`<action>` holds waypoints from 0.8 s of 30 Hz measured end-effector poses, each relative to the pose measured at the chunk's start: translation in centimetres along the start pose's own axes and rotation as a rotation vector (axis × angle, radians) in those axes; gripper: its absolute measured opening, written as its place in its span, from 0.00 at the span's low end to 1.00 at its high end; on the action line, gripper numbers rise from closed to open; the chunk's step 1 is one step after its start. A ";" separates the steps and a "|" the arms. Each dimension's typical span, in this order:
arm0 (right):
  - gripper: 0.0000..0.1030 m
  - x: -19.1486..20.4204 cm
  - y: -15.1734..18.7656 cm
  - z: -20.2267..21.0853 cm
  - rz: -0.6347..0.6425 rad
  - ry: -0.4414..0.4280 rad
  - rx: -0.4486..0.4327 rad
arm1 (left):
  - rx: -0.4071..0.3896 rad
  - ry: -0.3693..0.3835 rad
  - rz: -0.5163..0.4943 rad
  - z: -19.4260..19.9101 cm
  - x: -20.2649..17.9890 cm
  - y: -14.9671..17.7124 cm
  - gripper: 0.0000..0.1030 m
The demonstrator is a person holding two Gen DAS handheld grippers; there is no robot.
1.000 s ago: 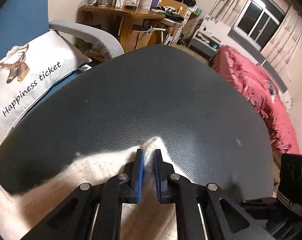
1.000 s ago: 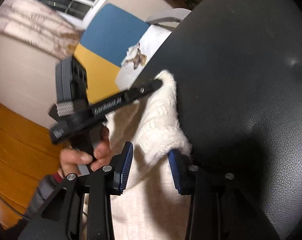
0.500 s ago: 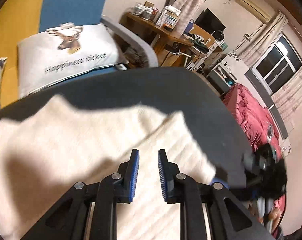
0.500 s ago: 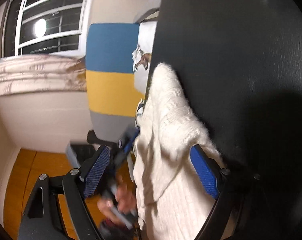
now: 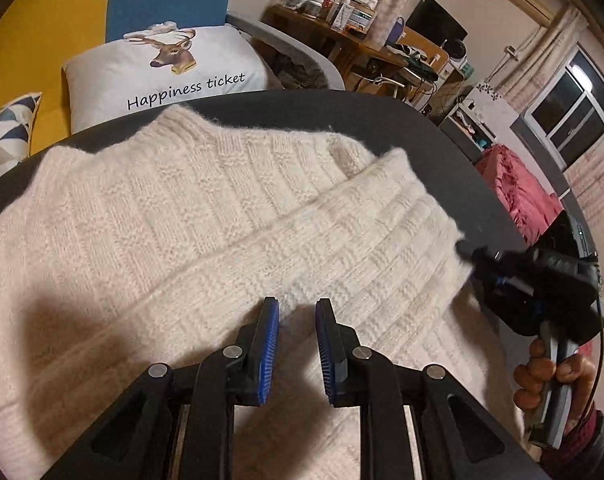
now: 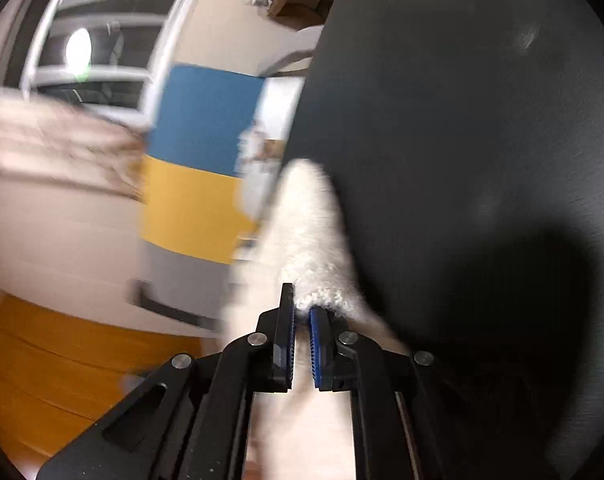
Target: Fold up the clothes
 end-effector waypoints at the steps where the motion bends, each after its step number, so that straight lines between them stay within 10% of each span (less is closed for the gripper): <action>1: 0.06 -0.3 0.1 -0.2 0.005 0.031 0.001 | -0.004 -0.012 -0.002 0.2 -0.3 -0.2 0.18; 11: 0.06 -0.3 0.4 0.1 0.091 0.088 0.001 | -0.037 0.069 -0.147 -2.1 -7.5 -6.4 0.18; 15: 0.07 -0.4 0.4 -0.3 0.114 0.079 0.011 | 0.092 0.012 -0.131 -7.8 -7.9 -8.6 0.18; 24: 0.09 -0.7 -0.1 0.0 0.138 0.048 0.062 | -0.005 0.075 -0.046 -5.9 -6.5 -11.0 0.18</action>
Point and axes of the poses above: each gripper's, at about its wrist camera, not at the fingertips, and z roughly against the way its jaws point, x to its left, y to its underside, the point moved 1 cm from there along -z, roughly the way its jaws point, and after that the axes turned 10 degrees about -z, right-handed, at the moved point
